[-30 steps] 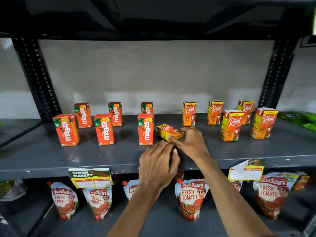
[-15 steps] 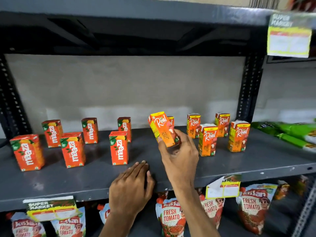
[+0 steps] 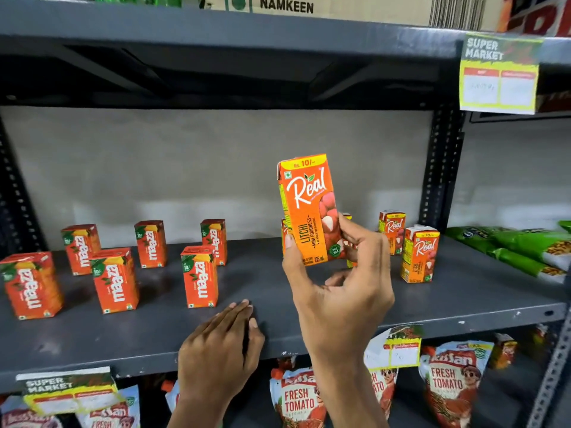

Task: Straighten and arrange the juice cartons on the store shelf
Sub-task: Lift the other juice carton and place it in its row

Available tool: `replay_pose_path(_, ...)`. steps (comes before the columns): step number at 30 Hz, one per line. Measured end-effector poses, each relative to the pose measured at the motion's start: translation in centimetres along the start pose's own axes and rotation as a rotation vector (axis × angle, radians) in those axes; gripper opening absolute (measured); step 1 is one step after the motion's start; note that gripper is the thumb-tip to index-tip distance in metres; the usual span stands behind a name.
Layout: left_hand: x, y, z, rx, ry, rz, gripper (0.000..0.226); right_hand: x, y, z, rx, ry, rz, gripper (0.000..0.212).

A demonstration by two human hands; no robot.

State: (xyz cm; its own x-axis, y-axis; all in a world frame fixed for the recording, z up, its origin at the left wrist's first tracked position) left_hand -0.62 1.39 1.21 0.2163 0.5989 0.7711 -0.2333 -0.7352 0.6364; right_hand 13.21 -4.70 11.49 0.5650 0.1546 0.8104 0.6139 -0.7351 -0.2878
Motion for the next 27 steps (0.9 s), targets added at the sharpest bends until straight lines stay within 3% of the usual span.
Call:
replay_pose_path(4,0.0,0.1,0.1,0.001,0.0,-0.022,0.041,-0.5,-0.2,1.7,-0.002,-0.034,-0.012,0.045)
replay_pose_path(13,0.1,0.1,0.2,0.047,0.0,-0.042,0.042,-2.5,-1.4,7.6,-0.181,-0.461,-0.234,0.046)
replay_pose_path(27,0.0,-0.4,0.1,0.094,-0.02,0.084,0.034,-2.3,-2.8,9.5,-0.331,-0.545,-0.489,0.069)
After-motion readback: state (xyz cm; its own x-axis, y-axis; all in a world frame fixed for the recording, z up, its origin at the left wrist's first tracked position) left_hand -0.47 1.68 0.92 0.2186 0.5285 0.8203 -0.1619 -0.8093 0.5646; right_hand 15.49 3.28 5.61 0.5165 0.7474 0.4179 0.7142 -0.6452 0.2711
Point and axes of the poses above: each hand's wrist, its own x-axis towards the middle knuckle, its own y-axis out of the back of the hand, z = x × y, the point moved 1 cm from there along x, towards the middle knuckle, and after that the axes turned 11 degrees about x, right-handed, at the moved point
